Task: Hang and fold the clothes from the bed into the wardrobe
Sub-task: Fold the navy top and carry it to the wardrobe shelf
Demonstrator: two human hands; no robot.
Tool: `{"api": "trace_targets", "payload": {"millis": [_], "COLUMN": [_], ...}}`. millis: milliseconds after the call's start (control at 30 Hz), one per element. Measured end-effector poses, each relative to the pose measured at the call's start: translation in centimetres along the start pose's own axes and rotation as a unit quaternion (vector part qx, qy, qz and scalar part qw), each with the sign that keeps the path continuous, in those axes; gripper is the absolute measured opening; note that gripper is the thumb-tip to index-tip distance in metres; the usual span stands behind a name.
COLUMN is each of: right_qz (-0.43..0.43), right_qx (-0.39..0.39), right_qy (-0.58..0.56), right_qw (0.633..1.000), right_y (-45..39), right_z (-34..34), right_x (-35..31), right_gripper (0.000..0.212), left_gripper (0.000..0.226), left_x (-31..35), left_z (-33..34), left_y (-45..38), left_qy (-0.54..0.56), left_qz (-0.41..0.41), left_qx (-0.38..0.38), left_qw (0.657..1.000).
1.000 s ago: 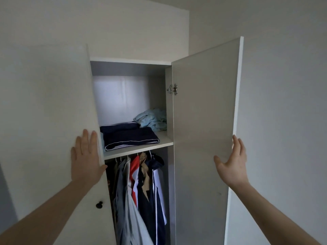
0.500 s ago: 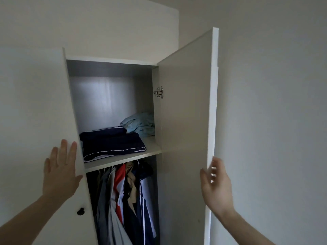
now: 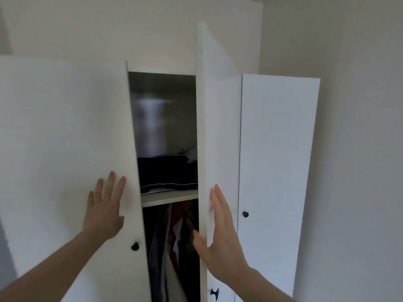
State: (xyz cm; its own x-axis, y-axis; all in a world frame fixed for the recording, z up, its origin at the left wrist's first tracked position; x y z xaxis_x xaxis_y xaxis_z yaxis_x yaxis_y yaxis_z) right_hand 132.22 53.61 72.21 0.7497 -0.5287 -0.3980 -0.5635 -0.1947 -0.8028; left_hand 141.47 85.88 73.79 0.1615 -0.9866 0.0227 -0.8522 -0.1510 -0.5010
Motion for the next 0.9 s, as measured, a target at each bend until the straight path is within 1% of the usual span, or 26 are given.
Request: {"api": "trace_targets", "payload": {"millis": [167,367,567,767,900], "right_qz": [-0.037,-0.048,-0.046,-0.096,-0.107], "right_qx": [-0.002,-0.018,-0.077,-0.136,-0.180], "right_qy": [0.021,0.053,0.108,0.152,0.189], "right_qw": [0.999,0.997,0.990,0.974,0.959], "right_y": [-2.2,-4.8,-7.0,-8.5,-9.5], "right_z": [4.8,10.8,14.3,15.7,16.8], "right_x": [0.2,0.5,1.8,4.6,5.8], "right_gripper": [0.090,0.084,0.092,0.094,0.095], "left_gripper": [0.128,0.130,0.126,0.122,0.121], "left_x": [-1.0,-1.6,-2.1,-1.6,-1.1], "left_z": [0.3,1.0,1.7,2.1,2.1], "left_y": [-0.2,-0.4,-0.8,-1.5,-1.8], "left_qy": [-0.005,-0.018,-0.026,-0.039,-0.063], "left_qz": [-0.010,-0.024,-0.050,-0.062,-0.069], "left_qx": [-0.043,-0.081,-0.107,-0.117,-0.135], "left_qw": [0.999,0.996,0.993,0.990,0.986]}}
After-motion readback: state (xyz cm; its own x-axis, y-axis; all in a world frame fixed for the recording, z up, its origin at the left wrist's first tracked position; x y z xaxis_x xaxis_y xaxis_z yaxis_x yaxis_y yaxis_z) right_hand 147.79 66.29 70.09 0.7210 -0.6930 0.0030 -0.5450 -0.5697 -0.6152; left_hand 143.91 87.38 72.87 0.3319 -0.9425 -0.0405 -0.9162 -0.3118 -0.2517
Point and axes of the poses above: each hand's wrist, its own y-axis away from the middle knuckle, its own z-axis out of the palm, x = y × z, the point moved 3 cm from there along -y, towards the middle knuckle, and after that the axes turned 4 degrees about -z, right-handed, at the moved point
